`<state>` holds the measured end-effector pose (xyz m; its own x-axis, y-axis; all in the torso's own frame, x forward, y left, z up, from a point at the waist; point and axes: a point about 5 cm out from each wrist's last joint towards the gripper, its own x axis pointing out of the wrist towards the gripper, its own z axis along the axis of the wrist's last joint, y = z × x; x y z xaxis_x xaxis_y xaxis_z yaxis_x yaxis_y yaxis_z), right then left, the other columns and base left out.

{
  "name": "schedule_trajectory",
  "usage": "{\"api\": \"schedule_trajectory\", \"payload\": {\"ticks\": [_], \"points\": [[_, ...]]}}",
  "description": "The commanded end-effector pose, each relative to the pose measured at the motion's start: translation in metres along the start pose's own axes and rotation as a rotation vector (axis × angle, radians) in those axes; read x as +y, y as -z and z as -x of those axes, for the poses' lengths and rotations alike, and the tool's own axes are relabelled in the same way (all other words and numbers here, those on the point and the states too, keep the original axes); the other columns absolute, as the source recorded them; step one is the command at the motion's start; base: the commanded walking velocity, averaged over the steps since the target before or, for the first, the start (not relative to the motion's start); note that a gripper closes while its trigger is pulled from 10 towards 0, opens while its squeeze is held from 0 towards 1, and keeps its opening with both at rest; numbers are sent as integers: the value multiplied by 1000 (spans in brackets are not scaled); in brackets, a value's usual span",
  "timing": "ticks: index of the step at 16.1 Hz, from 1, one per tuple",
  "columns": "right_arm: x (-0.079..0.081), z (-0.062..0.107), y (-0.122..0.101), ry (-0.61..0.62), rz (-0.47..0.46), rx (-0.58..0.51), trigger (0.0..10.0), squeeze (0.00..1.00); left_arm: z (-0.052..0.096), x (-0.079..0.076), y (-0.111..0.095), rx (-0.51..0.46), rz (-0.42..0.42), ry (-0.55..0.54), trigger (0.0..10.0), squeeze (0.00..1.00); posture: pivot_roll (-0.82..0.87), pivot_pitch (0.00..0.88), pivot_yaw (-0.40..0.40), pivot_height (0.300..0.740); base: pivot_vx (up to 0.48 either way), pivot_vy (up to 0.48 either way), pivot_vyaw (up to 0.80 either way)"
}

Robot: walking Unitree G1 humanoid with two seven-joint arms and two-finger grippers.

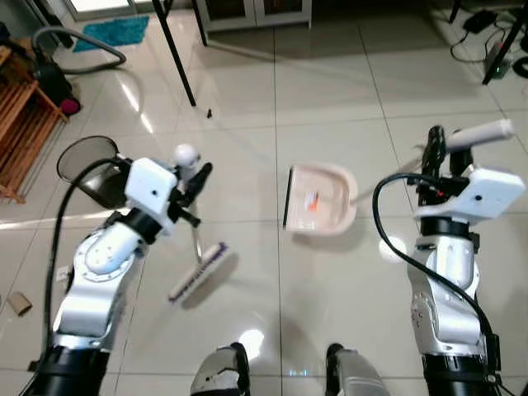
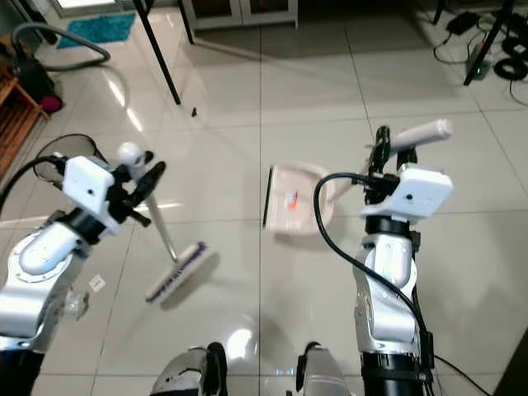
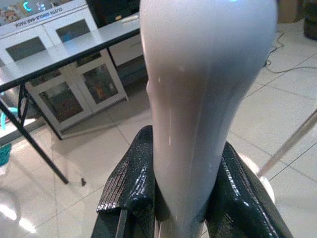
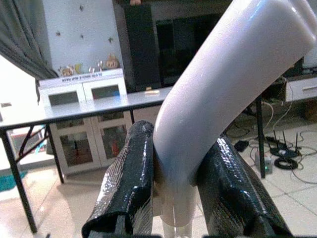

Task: Sweep floor

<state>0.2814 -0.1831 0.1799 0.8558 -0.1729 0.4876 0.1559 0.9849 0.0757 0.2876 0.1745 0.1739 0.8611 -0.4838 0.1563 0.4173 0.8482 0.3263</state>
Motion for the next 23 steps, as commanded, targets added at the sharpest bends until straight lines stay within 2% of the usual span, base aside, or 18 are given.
{"api": "schedule_trajectory", "payload": {"ticks": [1, 2, 4, 6, 8, 9, 10, 11, 13, 17, 23], "points": [[5, -2, -12, -21, -5, -43, 0, 0, -1, 6, -3, -8, -46, -20, 10000, 0, -34, 114, 124, 740, 0, 0, 0], [6, -3, -9, -33, 17, -24, 0, 0, -2, 7, -2, 1, -56, -27, 10000, 0, -37, 102, 120, 740, 0, 0, 0], [7, -5, 6, -31, 62, 94, 0, 0, -6, 6, -1, 14, -91, -29, 10000, 0, -40, 86, 112, 740, 0, 0, 0], [7, -4, 21, -32, 66, 185, 0, 0, -10, 2, -2, 5, -81, -42, 10000, 0, -37, 80, 104, 740, 0, 0, 0], [9, 1, 29, -31, 58, 231, 0, 0, -12, 2, -1, 11, -66, -78, 10000, 0, -37, 68, 98, 740, 0, 0, 0], [9, 7, 43, -24, 62, 304, 1412, 0, -13, 2, 3, 33, -33, -113, 10000, 0, -37, 64, 95, 740, 0, 0, 0], [7, 9, 52, -1, 56, 337, 10000, 0, -16, 0, 6, 48, -30, -128, 10000, 0, -32, 64, 91, 740, 0, 0, 0], [6, 9, 56, 6, 52, 352, 10000, 0, -17, -2, 6, 49, -32, -124, 10000, 0, -24, 69, 86, 740, 0, 0, 0], [11, 12, 79, -22, 77, 429, 10000, 0, -20, -11, 5, 46, -32, -108, 10000, 0, -1, 99, 72, 740, 0, 0, 0], [14, 24, 104, -31, 82, 515, 10000, 0, -12, -10, 6, 73, -48, -98, 10000, 0, 29, 165, 94, 740, 0, 0, 0], [16, 28, 107, -20, 48, 458, 10000, 0, -9, -11, 1, 79, -39, -52, 10000, 0, 63, 245, 127, 740, 0, 0, 0]]}}
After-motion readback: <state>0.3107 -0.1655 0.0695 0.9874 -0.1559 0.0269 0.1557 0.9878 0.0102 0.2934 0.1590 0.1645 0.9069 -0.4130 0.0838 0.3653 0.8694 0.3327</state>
